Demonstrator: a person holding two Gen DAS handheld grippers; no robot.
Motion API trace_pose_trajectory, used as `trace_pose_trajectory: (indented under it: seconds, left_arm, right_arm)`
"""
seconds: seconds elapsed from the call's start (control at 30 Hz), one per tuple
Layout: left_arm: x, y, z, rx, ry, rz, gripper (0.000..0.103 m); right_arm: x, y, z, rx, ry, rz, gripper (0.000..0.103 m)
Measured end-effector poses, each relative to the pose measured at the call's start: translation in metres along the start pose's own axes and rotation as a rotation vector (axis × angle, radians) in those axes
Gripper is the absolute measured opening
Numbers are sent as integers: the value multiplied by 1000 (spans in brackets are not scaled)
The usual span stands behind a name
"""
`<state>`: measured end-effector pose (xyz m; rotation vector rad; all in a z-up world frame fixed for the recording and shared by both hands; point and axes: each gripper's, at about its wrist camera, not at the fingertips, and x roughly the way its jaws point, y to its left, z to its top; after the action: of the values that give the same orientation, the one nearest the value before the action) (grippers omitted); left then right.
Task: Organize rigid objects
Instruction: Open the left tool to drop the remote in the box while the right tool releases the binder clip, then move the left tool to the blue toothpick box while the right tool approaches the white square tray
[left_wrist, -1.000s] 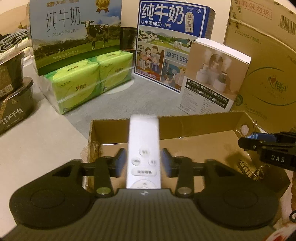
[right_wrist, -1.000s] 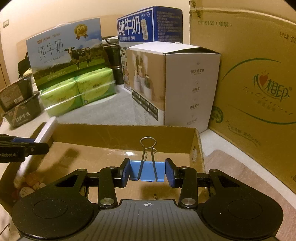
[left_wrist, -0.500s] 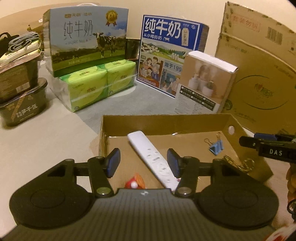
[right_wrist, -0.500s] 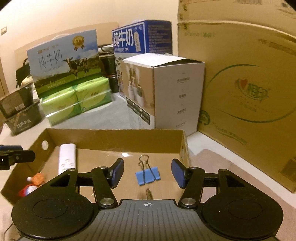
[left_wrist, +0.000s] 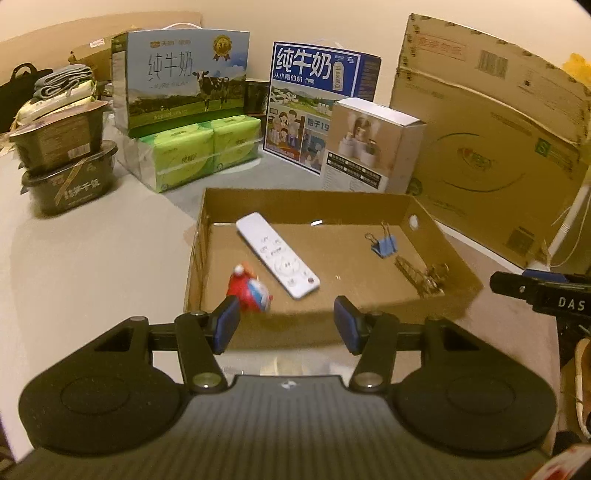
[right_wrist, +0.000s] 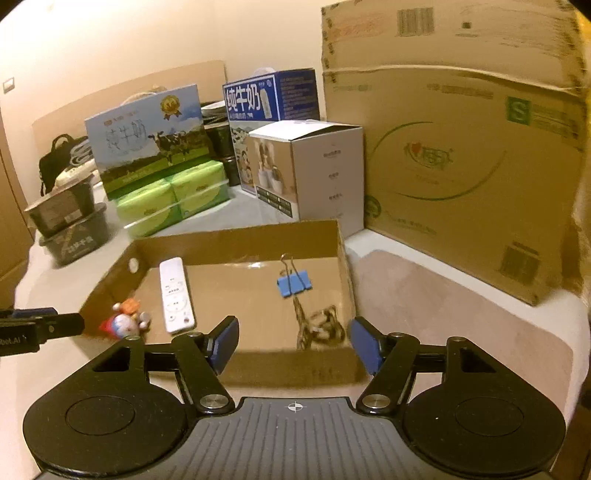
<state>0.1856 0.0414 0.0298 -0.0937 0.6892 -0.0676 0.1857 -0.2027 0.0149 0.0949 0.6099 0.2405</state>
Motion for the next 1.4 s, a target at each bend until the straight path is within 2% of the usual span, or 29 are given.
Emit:
trace_pose_trajectory:
  seconds: [0.43, 0.6, 0.83, 1.03, 1.1, 1.4]
  left_arm:
    - [-46, -22, -46, 1, 18, -15, 61]
    - [-55, -29, -59, 18, 28, -5, 70]
    - [-57, -32, -72, 27, 56, -8, 76]
    - [-56, -36, -81, 45, 80, -4, 81]
    - [-56, -37, -83, 50, 85, -3, 82]
    - [-53, -39, -87, 60, 101, -5, 84]
  right_arm:
    - [-64, -4, -46, 28, 18, -30, 72]
    - [-78, -4, -59, 28, 35, -30, 73]
    - [-84, -5, -76, 46, 63, -42, 77]
    - [-86, -5, -84, 45, 78, -52, 88]
    - [-86, -6, -85, 48, 83, -55, 95]
    - [-85, -8, -86, 50, 91, -61, 97]
